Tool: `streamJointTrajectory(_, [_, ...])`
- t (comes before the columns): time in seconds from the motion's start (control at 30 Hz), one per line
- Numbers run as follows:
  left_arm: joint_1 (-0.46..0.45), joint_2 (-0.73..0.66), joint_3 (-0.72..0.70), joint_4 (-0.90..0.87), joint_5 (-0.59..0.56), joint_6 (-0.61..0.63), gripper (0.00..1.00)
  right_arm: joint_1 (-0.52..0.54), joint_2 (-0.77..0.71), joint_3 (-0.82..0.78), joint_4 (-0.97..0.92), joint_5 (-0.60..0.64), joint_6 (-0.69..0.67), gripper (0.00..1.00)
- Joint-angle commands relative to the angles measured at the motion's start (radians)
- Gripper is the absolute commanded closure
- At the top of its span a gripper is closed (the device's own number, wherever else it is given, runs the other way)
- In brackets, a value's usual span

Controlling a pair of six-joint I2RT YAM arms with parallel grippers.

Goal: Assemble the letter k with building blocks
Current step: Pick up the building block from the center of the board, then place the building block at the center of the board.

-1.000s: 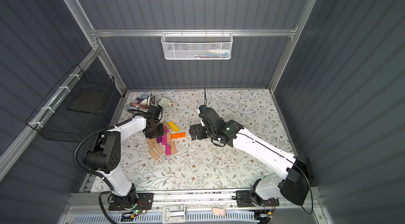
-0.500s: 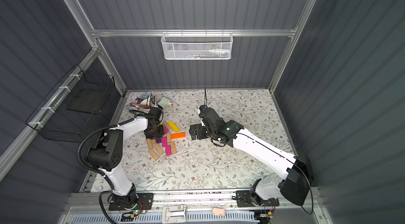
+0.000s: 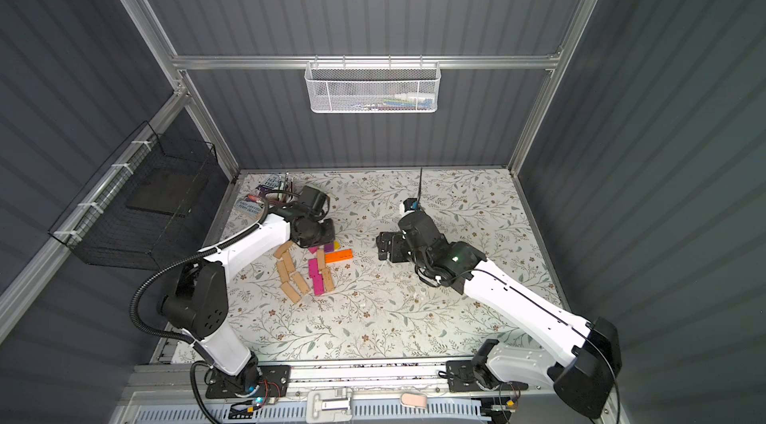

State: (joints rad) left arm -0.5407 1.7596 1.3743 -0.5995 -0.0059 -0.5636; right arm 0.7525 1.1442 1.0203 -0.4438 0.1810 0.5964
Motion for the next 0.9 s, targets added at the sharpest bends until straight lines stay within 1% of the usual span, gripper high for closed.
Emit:
streamJointTrajectory(0.0, [-0.102, 0.142, 0.164, 0.02, -0.006, -0.077, 0.83, -0.056, -0.078, -0.05, -0.013, 0.066, 0.049, 0.01])
streamJointTrajectory(0.1, [-0.167, 0.283, 0.316, 0.022, -0.034, -0.101, 0.83, -0.109, -0.134, -0.099, -0.045, 0.087, 0.073, 0.01])
streamJointTrajectory(0.2, [-0.212, 0.418, 0.471, 0.012, -0.072, -0.127, 0.83, -0.154, -0.174, -0.136, -0.095, 0.089, 0.091, 0.01])
streamJointTrajectory(0.37, [-0.245, 0.621, 0.695, -0.04, -0.13, -0.147, 0.84, -0.188, -0.201, -0.165, -0.16, 0.094, 0.097, 0.01])
streamJointTrajectory(0.43, [-0.25, 0.68, 0.751, -0.05, -0.137, -0.156, 0.84, -0.192, -0.209, -0.176, -0.169, 0.092, 0.101, 0.01])
streamJointTrajectory(0.53, [-0.252, 0.739, 0.798, -0.063, -0.142, -0.164, 0.84, -0.193, -0.22, -0.187, -0.175, 0.089, 0.104, 0.01])
streamJointTrajectory(0.63, [-0.252, 0.76, 0.806, -0.062, -0.151, -0.166, 0.81, -0.196, -0.217, -0.189, -0.18, 0.093, 0.102, 0.01])
streamJointTrajectory(0.8, [-0.252, 0.774, 0.804, -0.059, -0.146, -0.162, 0.67, -0.202, -0.187, -0.192, -0.169, 0.087, 0.104, 0.01])
streamJointTrajectory(0.87, [-0.252, 0.77, 0.802, -0.054, -0.142, -0.161, 0.65, -0.202, -0.171, -0.19, -0.165, 0.076, 0.105, 0.01])
